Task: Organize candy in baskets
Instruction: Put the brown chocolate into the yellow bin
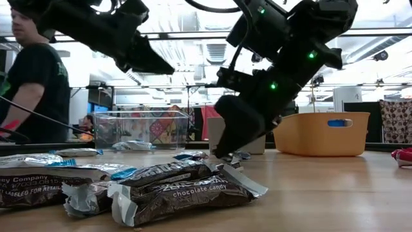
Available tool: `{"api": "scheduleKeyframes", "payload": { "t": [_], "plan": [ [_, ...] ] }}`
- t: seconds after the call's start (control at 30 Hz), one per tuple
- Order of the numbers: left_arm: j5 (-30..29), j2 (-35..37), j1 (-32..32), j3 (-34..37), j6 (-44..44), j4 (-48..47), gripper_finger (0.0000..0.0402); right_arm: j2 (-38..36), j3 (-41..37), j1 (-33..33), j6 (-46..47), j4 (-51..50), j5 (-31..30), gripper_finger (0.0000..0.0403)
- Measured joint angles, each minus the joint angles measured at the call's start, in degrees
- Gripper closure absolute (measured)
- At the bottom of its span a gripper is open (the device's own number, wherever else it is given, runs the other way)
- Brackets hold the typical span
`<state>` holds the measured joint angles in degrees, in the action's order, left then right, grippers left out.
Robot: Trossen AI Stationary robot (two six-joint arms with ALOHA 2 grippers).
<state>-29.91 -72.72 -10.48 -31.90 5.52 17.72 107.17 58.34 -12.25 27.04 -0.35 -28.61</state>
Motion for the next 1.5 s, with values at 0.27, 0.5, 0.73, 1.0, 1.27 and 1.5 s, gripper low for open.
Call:
{"api": "scheduleKeyframes", "payload": {
  "t": [0.27, 0.5, 0.73, 1.0, 1.27, 1.5],
  "plan": [
    [-1.1, -0.8, 0.0, 1.0, -0.3, 2.3, 0.0402, -0.3, -0.2, 0.3, -1.0, 0.2, 2.2, 0.0305],
    [-2.2, -1.4, 0.0, 0.9, -0.5, 3.7, 0.0402, -0.6, -0.3, 0.6, -3.6, -0.2, 4.4, 0.0388],
    [-2.4, -1.4, 0.0, 0.9, -0.5, 3.9, 0.0402, -3.0, 0.6, 0.5, -7.2, -1.1, 7.8, 0.039],
    [-2.5, -1.4, 0.0, 0.9, -0.5, 3.9, 0.0402, -12.0, 0.7, 0.5, -10.9, -4.3, 8.4, 0.039],
    [-2.5, -1.4, 0.1, 0.9, -0.5, 3.7, 0.0402, -25.1, 0.5, 2.0, -11.2, -16.3, 7.7, 0.039],
    [-2.5, -1.4, 0.1, 0.9, -0.5, 3.7, 0.0402, -35.0, 0.4, 6.8, -5.3, -33.5, 5.1, 0.039]
  ]
}}
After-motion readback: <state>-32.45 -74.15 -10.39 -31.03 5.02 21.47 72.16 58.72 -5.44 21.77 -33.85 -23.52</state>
